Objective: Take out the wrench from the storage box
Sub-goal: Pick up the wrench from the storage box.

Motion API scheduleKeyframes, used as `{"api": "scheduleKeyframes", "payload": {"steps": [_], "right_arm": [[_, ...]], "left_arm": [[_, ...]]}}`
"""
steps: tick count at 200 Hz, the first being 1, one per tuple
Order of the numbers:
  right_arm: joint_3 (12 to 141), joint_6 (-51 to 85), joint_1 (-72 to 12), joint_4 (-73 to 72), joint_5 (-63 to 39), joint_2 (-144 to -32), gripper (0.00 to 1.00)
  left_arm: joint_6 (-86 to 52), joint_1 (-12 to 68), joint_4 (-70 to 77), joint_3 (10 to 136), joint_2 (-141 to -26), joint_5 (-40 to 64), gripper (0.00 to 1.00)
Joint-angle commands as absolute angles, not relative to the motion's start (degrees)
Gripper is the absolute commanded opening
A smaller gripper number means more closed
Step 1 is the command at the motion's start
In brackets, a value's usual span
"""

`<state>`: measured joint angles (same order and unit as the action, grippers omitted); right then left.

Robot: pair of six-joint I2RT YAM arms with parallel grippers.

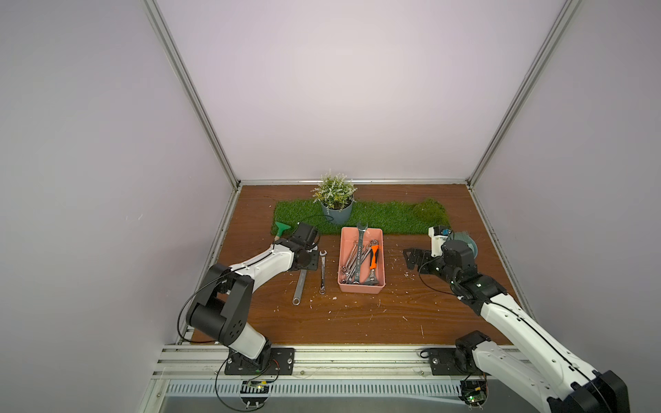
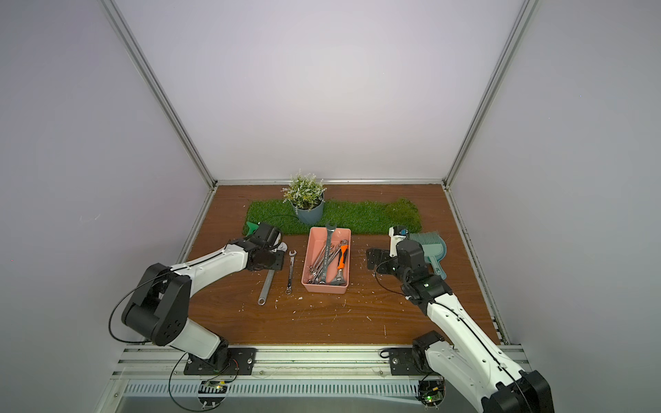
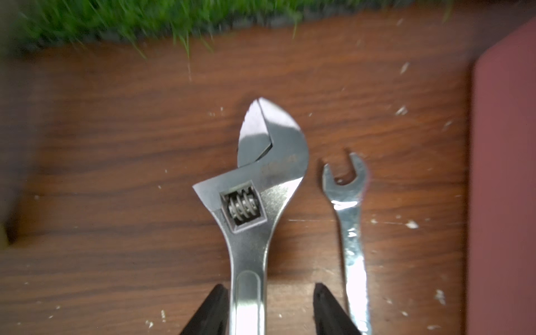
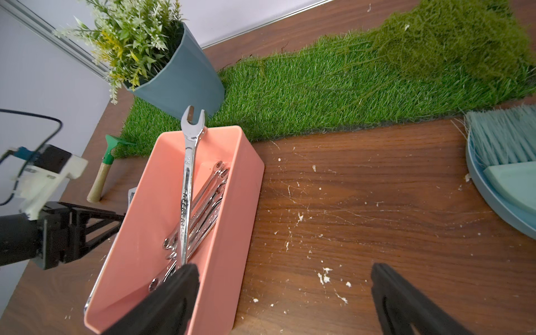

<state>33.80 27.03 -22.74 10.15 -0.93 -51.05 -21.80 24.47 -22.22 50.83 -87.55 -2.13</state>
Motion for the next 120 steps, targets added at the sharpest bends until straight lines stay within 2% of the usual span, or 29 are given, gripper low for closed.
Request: {"api": "scheduleKeyframes", "payload": {"steps": [1,32,71,120], "right_arm": [[34.7,26.9,-22.6,9.6,-1.3,-49.9,0.99],[34.8,26.8,-22.6,9.2,-1.4,-50.2,0.99],[35.1,26.9,-22.6,9.0,-1.6,-50.5,0.99],[35.7,26.4,-22.6,10.4,-0.8,-49.5,0.99]], "left_arm": [[-26.6,27.3,-22.1,53.6,-83.5,-0.4,0.53],[-30.2,35.2,-21.5,57.9,-81.6,-0.8,0.53],[-31.7,45.5,-20.8,66.3,-88.7,-4.8,0.55],[-30.3,47.3,-20.1,71.6,-99.7,-9.1,0.55]]}}
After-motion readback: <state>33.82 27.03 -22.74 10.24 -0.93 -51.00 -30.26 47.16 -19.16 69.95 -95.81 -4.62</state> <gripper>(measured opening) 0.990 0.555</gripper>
